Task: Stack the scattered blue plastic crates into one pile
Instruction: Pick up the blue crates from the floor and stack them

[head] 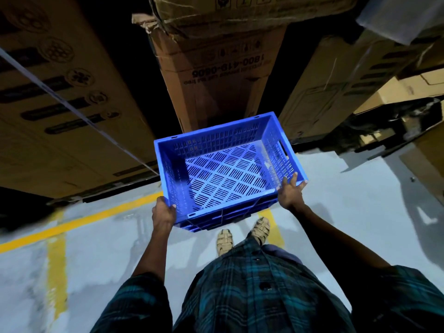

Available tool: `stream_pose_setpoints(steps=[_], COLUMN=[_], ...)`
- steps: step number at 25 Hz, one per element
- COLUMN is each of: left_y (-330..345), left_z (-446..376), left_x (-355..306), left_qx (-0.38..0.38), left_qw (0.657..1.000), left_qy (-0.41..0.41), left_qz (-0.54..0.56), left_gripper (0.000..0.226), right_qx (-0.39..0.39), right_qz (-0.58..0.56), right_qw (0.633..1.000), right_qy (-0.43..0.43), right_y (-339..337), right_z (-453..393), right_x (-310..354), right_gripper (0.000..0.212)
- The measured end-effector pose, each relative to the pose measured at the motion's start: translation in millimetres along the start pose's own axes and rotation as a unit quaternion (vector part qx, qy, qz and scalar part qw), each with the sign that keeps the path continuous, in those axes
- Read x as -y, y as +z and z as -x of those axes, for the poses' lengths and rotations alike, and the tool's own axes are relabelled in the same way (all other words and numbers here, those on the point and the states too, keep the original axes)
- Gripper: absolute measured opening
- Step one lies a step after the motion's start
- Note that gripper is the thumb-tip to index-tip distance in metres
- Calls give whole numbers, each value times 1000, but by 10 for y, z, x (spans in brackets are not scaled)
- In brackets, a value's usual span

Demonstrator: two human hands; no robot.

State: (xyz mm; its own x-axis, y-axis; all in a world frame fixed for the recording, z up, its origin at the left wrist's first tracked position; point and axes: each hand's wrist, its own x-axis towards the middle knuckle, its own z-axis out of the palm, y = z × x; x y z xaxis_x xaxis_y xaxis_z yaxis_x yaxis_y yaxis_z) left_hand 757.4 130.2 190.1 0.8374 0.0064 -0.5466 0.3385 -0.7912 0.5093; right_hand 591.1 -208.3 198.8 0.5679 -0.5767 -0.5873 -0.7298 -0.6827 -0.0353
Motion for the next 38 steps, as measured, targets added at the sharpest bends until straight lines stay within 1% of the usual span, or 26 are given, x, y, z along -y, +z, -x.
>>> stream_pose_setpoints(steps=[2, 3, 5, 6, 8, 10, 11, 12, 14, 15, 17, 19, 21, 23, 25, 26, 29, 30, 31, 33, 35, 36, 38], left_y=[49, 91, 192, 248, 383, 573, 673, 782, 1041, 1163, 1383, 1629, 1858, 2070, 2240, 2344, 2533, 2601, 2669, 2724, 2718, 2713, 2709], left_z=[91, 152, 316, 412, 588, 768, 871, 981, 1252, 1380, 1675, 2014, 2318, 2640, 2859, 2977, 3223, 3310, 3387, 3514, 3634, 3686, 3786], left_x=[-45, -66, -115, -145, -229, -391, -489, -582, -740, -818, -971, -1096, -1197, -1240, -1287, -1296, -1223, -1181, -1104, -922, -612, -445, -78], left_qx=[-6, -16, -39, -46, -41, -5, 26, 64, 145, 182, 255, 319, 380, 444, 491, 515, 567, 576, 584, 600, 615, 616, 620], left_qw=[999, 997, 988, 981, 969, 958, 951, 942, 911, 891, 843, 784, 724, 654, 582, 538, 395, 353, 320, 273, 226, 208, 195], left_qy=[1, 8, 36, 56, 93, 137, 171, 213, 298, 336, 404, 464, 505, 536, 564, 579, 615, 625, 633, 634, 623, 616, 589], left_qz=[-45, -77, -146, -178, -226, -250, -254, -253, -246, -244, -245, -260, -276, -297, -318, -333, -381, -390, -396, -404, -427, -445, -480], left_gripper=[38, 45, 63, 68, 71, 70, 68, 66, 62, 61, 56, 50, 45, 42, 40, 40, 38, 36, 35, 34, 33, 33, 33], right_qx=[0, -8, -35, -53, -74, -79, -90, -109, -152, -173, -233, -304, -347, -386, -430, -441, -451, -447, -437, -420, -416, -412, -399], right_qz=[-83, -141, -255, -298, -362, -426, -441, -438, -450, -472, -516, -535, -558, -579, -576, -578, -583, -575, -570, -575, -579, -580, -591], right_qw=[996, 990, 965, 951, 926, 899, 891, 891, 880, 863, 815, 766, 707, 630, 564, 520, 372, 335, 297, 247, 190, 162, 107], right_qy=[-16, -28, -51, -59, -73, -66, -58, -43, 17, 53, 125, 186, 263, 345, 406, 449, 564, 598, 629, 657, 676, 684, 693], right_y=[39, 57, 112, 149, 263, 400, 465, 525, 663, 731, 887, 1085, 1329, 1588, 1755, 1850, 2174, 2282, 2390, 2564, 2758, 2844, 3048], right_z=[96, 162, 339, 453, 689, 909, 1003, 1103, 1332, 1445, 1726, 2062, 2401, 2759, 3007, 3129, 3449, 3535, 3614, 3737, 3869, 3925, 4012], right_x=[33, 39, 10, -21, -63, -197, -289, -389, -632, -737, -952, -1176, -1288, -1346, -1310, -1253, -824, -656, -492, -152, 255, 429, 694], right_gripper=[60, 62, 66, 66, 63, 60, 58, 56, 52, 49, 44, 41, 42, 41, 40, 39, 41, 42, 42, 43, 42, 41, 39])
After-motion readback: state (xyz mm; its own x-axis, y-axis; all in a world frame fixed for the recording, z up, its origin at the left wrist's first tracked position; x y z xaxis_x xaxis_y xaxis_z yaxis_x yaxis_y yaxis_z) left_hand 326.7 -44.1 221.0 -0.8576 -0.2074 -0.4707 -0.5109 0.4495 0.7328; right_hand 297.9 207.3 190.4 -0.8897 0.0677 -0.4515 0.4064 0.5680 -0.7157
